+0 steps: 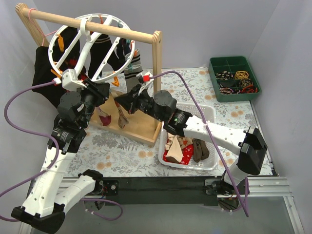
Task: Clip the socks to the hanger
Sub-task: Clamp the sock onto the hanger.
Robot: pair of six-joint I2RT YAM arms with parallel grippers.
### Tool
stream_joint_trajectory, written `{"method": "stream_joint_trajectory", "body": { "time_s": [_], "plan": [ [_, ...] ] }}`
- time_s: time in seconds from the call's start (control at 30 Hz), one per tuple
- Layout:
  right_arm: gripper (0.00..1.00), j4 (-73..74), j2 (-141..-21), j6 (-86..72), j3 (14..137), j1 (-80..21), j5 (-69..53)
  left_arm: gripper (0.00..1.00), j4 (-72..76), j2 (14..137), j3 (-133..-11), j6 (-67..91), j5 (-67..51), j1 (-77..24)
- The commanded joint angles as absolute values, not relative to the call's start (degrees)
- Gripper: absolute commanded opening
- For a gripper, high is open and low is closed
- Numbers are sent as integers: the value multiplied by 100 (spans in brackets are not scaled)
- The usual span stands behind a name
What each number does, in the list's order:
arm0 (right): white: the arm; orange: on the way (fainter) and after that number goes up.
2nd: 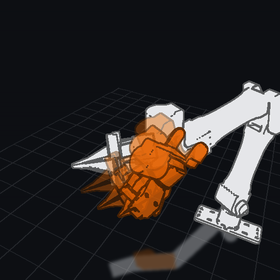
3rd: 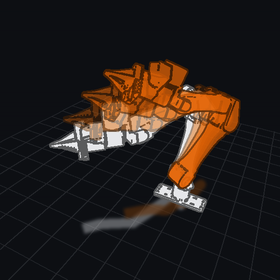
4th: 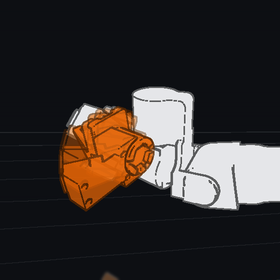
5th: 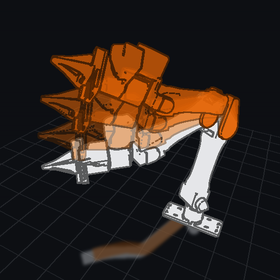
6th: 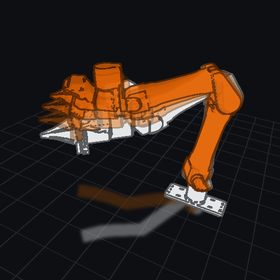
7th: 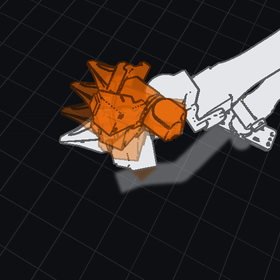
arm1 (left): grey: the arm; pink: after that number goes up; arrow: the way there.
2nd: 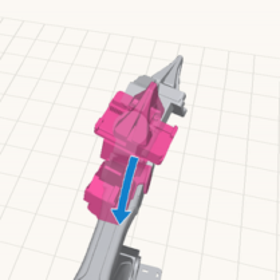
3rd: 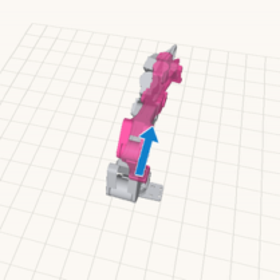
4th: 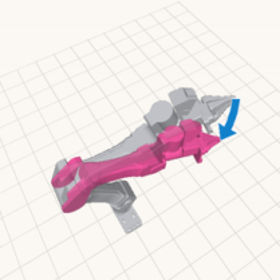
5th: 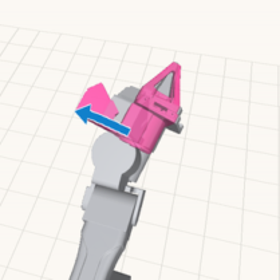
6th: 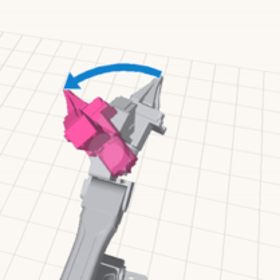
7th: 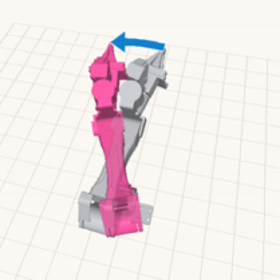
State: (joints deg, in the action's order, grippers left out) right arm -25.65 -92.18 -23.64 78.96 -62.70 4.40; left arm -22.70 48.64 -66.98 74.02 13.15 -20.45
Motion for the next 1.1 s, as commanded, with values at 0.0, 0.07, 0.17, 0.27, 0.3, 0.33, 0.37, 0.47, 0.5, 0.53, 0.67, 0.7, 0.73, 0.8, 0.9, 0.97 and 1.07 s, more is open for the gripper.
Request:
{"method": "stream_joint_trajectory", "body": {
  "time_s": [0.0,0.07,0.17,0.27,0.3,0.33,0.37,0.47,0.5,0.53,0.67,0.7,0.73,0.8,0.9,0.97,1.07],
  "plan": [
    [1,-2953,-8895,-2382,7726,-6275,642,0,-2443,4790,-6891,7251,1731,-2039],
    [1,-2997,-8859,-2391,7717,-6267,633,0,-2443,4799,-6873,7260,1705,-2039],
    [1,-3041,-8859,-2391,7752,-6267,580,0,-2435,4834,-6855,7321,1635,-2039],
    [1,-3059,-8859,-2382,7778,-6267,501,0,-2408,4869,-6847,7374,1556,-2048],
    [1,-3067,-8877,-2391,7778,-6267,466,0,-2391,4887,-6838,7383,1547,-2039],
    [1,-3093,-8886,-2399,7778,-6267,440,0,-2391,4887,-6820,7400,1547,-2048],
    [1,-3094,-8894,-2391,7778,-6267,431,0,-2382,4895,-6812,7400,1547,-2039],
    [1,-3111,-8886,-2408,7778,-6267,413,0,-2364,4896,-6759,7409,1538,-2039],
    [1,-3129,-8886,-2408,7778,-6267,430,0,-2347,4896,-6759,7409,1547,-2039],
    [1,-3138,-8886,-2408,7778,-6267,422,0,-2355,4896,-6724,7409,1547,-2039],
    [1,-3173,-8877,-2417,7805,-6267,369,0,-2329,4913,-6715,7409,1556,-2048],
    [1,-3182,-8886,-2417,7831,-6267,352,0,-2329,4913,-6706,7418,1547,-2039],
    [1,-3182,-8886,-2417,7840,-6267,334,0,-2320,4930,-6706,7418,1538,-2048],
    [1,-3182,-8912,-2443,7875,-6267,273,0,-2312,4931,-6706,7444,1521,-2039],
    [1,-3182,-8947,-2452,7910,-6267,211,0,-2277,4948,-6706,7462,1503,-2039],
    [1,-3182,-8956,-2470,7919,-6267,202,0,-2259,4948,-6706,7479,1477,-2039],
    [1,-3182,-8974,-2461,7945,-6267,211,0,-2250,4948,-6697,7506,1433,-2039]
  ]
}}
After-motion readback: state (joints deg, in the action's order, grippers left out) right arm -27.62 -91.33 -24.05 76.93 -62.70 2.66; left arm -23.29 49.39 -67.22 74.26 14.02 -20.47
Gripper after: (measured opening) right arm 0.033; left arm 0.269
